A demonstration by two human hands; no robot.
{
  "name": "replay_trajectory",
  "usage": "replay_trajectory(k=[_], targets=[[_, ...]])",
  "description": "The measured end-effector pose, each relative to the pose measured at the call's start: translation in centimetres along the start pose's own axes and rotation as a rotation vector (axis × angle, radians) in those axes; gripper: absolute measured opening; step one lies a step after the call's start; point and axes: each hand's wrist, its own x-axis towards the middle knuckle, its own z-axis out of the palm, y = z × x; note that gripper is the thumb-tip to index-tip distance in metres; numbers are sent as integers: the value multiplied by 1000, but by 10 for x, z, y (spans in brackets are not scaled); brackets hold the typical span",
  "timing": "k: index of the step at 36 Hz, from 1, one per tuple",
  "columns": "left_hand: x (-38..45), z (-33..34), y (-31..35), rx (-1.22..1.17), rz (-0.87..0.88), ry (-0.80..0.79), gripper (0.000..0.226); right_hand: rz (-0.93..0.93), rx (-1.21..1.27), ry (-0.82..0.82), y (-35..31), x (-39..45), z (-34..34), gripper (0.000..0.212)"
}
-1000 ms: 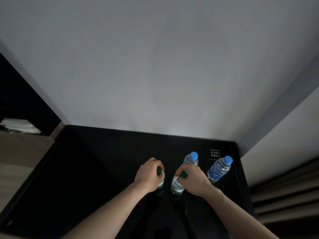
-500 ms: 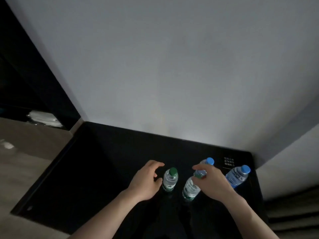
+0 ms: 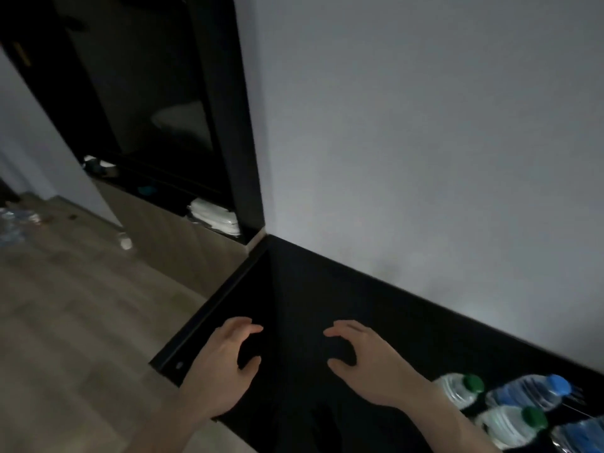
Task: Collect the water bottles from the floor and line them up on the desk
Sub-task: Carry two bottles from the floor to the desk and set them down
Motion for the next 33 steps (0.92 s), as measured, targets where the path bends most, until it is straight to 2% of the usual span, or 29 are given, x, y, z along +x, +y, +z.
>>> replay_trajectory(k=[4, 10, 14, 20, 25, 33], targets=[[-4, -33, -64, -32, -42, 60, 48, -49, -12, -55, -59, 44, 29, 52], [-5, -77, -115, -29, -102, 76, 49, -141, -65, -117, -126, 90, 50, 55], [-11, -103, -138, -25, -131, 160, 47, -222, -100, -151, -160, 115, 56, 59], [-29, -122, -177, 20, -266, 227, 54, -360, -181, -183, -196, 161, 68, 60], [-58, -144, -218, 70, -405, 231, 54, -440, -184, -294, -239, 185, 99, 56], [-65, -200, -303, 76, -542, 323, 55, -574, -265, -344, -341, 259, 142, 57]])
